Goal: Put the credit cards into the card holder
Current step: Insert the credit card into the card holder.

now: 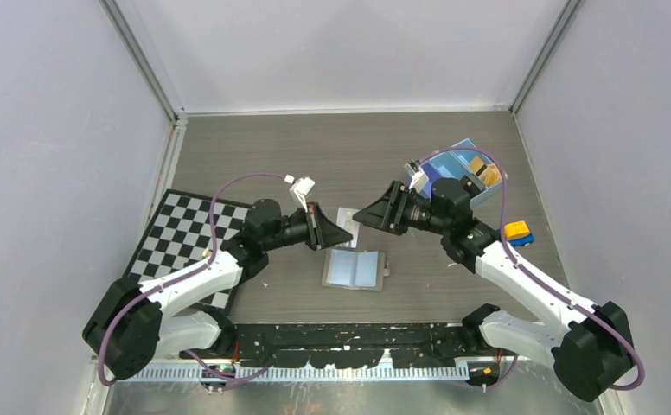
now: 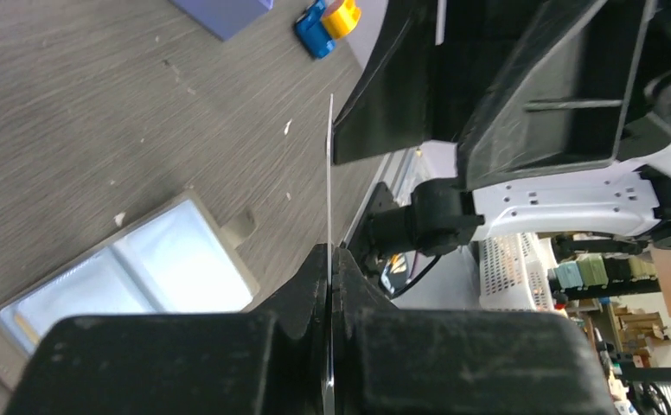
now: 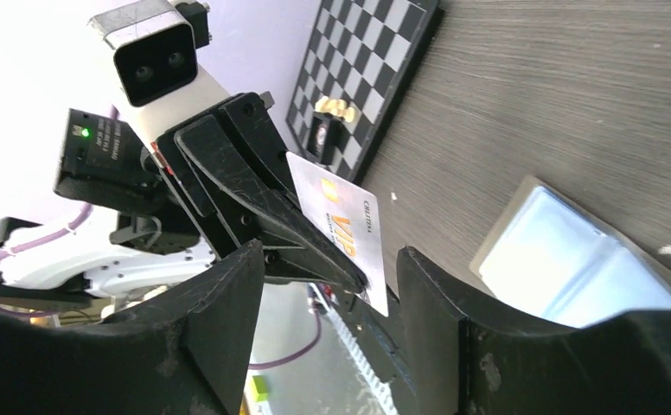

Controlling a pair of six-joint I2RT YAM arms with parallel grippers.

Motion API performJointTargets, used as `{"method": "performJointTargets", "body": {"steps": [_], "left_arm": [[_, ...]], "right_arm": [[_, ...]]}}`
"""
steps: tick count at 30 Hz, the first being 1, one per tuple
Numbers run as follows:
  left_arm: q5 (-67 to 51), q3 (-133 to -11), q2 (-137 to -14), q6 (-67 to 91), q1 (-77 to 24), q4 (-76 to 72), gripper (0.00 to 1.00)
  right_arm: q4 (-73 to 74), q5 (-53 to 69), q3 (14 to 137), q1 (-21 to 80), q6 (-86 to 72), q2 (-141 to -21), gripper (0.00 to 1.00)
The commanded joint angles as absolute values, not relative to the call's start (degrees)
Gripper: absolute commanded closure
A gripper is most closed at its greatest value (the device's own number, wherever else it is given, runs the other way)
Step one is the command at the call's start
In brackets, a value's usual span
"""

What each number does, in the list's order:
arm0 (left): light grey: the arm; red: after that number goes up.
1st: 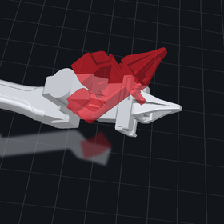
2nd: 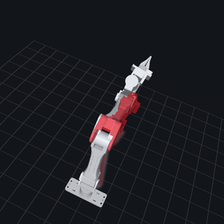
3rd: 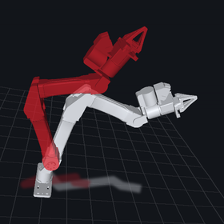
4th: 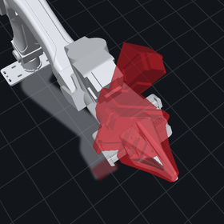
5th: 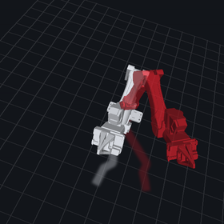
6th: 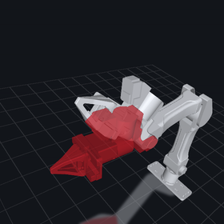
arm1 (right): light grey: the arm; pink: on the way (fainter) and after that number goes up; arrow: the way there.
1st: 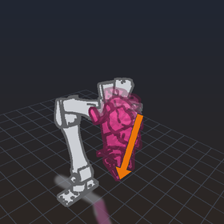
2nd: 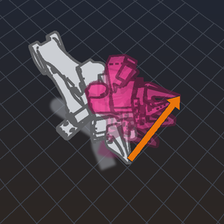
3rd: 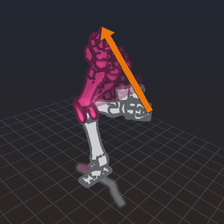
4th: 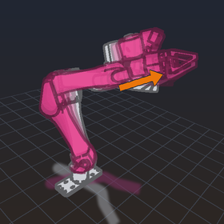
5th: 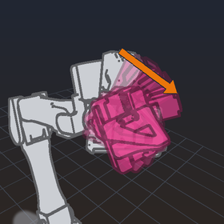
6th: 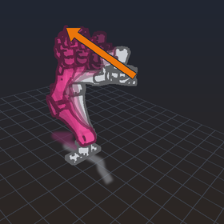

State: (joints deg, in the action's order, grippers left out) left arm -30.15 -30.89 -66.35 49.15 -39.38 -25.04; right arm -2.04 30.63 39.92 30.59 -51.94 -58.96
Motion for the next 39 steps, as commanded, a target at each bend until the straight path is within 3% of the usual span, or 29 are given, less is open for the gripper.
{"method": "performJointTargets", "body": {"steps": [1, 11, 13, 16, 18, 21, 24, 28, 39], "left_arm": [[-28.93, -31.30, -64.77, 52.12, -39.49, -34.00, 1.00], [-32.03, -31.36, -66.51, 53.69, -39.55, -37.56, 1.00], [-32.33, -31.42, -66.89, 53.74, -39.55, -37.65, 1.00], [-32.22, -31.58, -67.39, 53.61, -39.55, -36.73, 0.98], [-31.47, -32.21, -67.42, 52.14, -39.59, -33.03, 0.85], [-26.84, -35.03, -67.07, 46.95, -39.59, -17.47, 0.55], [-20.21, -39.19, -68.73, 40.45, -39.55, -1.46, 0.37], [-16.84, -41.85, -72.12, 36.00, -39.57, 8.31, 0.33], [-14.13, -43.36, -81.66, 34.85, -39.48, 12.09, 0.31]], "right_arm": [[-14.44, 29.62, 39.04, 31.89, -58.77, -59.67, 0.39], [-21.61, 29.80, 38.00, 34.01, -61.02, -65.25, 0.65], [-22.60, 29.57, 37.44, 33.94, -61.36, -65.30, 0.75], [-21.57, 27.42, 36.89, 33.98, -61.01, -64.06, 0.98], [-17.61, 24.09, 36.74, 33.91, -59.35, -62.21, 1.00], [-6.68, 16.41, 37.50, 33.80, -56.02, -59.74, 0.99], [3.53, 10.29, 37.91, 33.74, -54.15, -59.93, 1.00], [3.08, 10.10, 35.10, 33.84, -56.25, -62.75, 1.00], [-11.08, 13.69, 27.82, 35.47, -62.62, -73.64, 0.99]]}}
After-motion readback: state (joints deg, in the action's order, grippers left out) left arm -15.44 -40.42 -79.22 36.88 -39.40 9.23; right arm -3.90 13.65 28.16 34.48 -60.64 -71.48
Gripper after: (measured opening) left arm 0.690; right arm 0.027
